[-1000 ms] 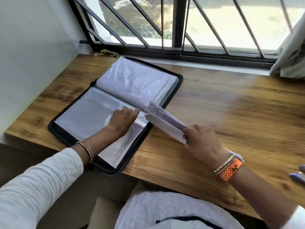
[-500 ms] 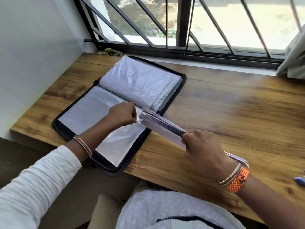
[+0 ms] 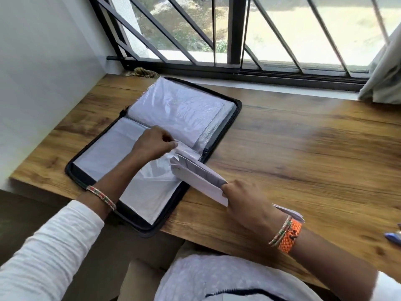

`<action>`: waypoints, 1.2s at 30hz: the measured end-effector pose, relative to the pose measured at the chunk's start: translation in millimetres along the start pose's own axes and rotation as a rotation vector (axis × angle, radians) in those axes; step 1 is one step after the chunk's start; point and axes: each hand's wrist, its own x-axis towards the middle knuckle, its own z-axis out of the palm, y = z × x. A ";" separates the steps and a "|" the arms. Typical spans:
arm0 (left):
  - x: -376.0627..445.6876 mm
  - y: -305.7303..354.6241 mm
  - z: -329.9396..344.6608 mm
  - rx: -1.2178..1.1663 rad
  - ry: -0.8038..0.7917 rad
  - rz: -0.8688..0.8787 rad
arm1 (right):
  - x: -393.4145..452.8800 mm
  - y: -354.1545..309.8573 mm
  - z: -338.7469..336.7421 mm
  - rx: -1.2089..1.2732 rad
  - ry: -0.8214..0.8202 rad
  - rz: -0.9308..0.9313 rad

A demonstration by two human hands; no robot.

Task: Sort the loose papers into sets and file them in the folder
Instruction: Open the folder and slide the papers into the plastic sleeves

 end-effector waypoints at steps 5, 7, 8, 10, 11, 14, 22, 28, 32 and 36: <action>-11.3 15.5 6.8 0.237 0.153 0.105 | 19.6 -20.0 -11.3 -0.035 -0.032 -0.033; -16.1 19.2 9.2 0.286 0.194 0.154 | 30.6 -30.0 -18.3 -0.072 -0.058 -0.044; -18.3 19.9 10.9 0.308 0.213 0.181 | 35.3 -35.1 -20.7 -0.080 -0.072 -0.057; -24.4 20.1 14.3 0.342 0.230 0.224 | 42.8 -42.8 -21.5 -0.083 -0.094 -0.091; -28.1 19.8 16.3 0.354 0.225 0.233 | 45.6 -45.9 -20.8 -0.094 -0.096 -0.111; -43.1 14.9 24.6 0.366 0.236 0.247 | 51.0 -46.3 -5.9 -0.047 -0.047 -0.057; -85.7 -11.9 49.5 0.375 0.382 0.118 | 56.6 -41.0 58.6 0.041 0.106 -0.426; -98.9 -29.2 64.6 0.301 0.450 -0.130 | 126.2 -57.0 84.4 0.038 0.050 -0.165; -114.3 -35.6 73.1 0.191 0.461 -0.167 | 148.1 -70.0 86.3 0.124 0.010 -0.098; -126.4 -40.2 76.7 0.099 0.461 -0.314 | 149.7 -70.4 84.4 0.015 -0.005 -0.051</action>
